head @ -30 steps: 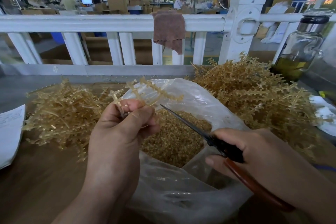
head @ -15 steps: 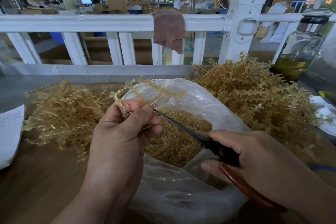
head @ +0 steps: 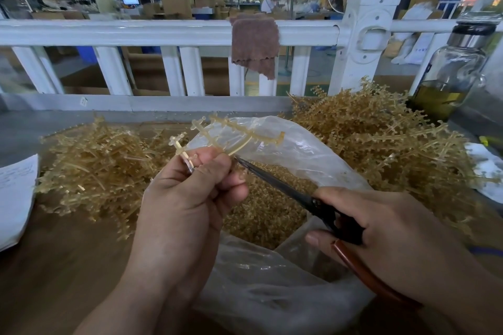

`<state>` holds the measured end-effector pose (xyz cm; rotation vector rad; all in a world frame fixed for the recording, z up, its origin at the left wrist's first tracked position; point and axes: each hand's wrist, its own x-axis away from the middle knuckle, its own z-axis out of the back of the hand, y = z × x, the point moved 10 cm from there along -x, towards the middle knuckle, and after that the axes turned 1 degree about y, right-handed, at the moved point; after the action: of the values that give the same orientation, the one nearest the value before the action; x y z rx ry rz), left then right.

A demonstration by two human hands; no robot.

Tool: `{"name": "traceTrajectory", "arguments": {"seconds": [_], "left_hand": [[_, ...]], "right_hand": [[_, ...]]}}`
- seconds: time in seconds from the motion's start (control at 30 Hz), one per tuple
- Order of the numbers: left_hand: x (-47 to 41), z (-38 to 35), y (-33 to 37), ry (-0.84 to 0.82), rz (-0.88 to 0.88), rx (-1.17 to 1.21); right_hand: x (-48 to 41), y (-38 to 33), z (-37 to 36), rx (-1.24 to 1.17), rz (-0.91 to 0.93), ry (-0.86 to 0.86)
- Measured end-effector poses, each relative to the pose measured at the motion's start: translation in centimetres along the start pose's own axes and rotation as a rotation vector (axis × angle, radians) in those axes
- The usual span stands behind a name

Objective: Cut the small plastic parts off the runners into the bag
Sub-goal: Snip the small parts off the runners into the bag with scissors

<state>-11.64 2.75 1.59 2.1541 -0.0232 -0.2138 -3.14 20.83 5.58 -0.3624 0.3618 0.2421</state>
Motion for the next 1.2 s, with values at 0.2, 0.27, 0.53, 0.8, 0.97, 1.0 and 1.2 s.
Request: {"name": "traceTrajectory", "arguments": {"seconds": [0.2, 0.27, 0.53, 0.8, 0.97, 1.0, 1.2], "left_hand": [[0.3, 0.3, 0.5, 0.047, -0.056, -0.066], [0.4, 0.4, 0.5, 0.066, -0.073, -0.078], [0.4, 0.4, 0.6, 0.084, -0.093, -0.104], [0.7, 0.5, 1.0, 0.104, -0.107, -0.122], [0.7, 0.4, 1.4, 0.108, -0.124, -0.168], [0.7, 0.3, 1.5, 0.098, -0.122, -0.165], [0.3, 0.3, 1.1, 0.066, -0.108, -0.12]], "right_hand": [[0.2, 0.3, -0.6, 0.004, -0.029, -0.04], [0.2, 0.4, -0.8, 0.004, -0.045, -0.062], [0.3, 0.5, -1.3, -0.018, -0.044, -0.093], [0.1, 0.6, -0.9, -0.128, -0.034, -0.074], [0.1, 0.5, -1.2, -0.155, -0.034, -0.091], [0.1, 0.5, -1.2, -0.158, -0.037, -0.092], [0.1, 0.3, -1.2, -0.184, -0.037, -0.098]]}}
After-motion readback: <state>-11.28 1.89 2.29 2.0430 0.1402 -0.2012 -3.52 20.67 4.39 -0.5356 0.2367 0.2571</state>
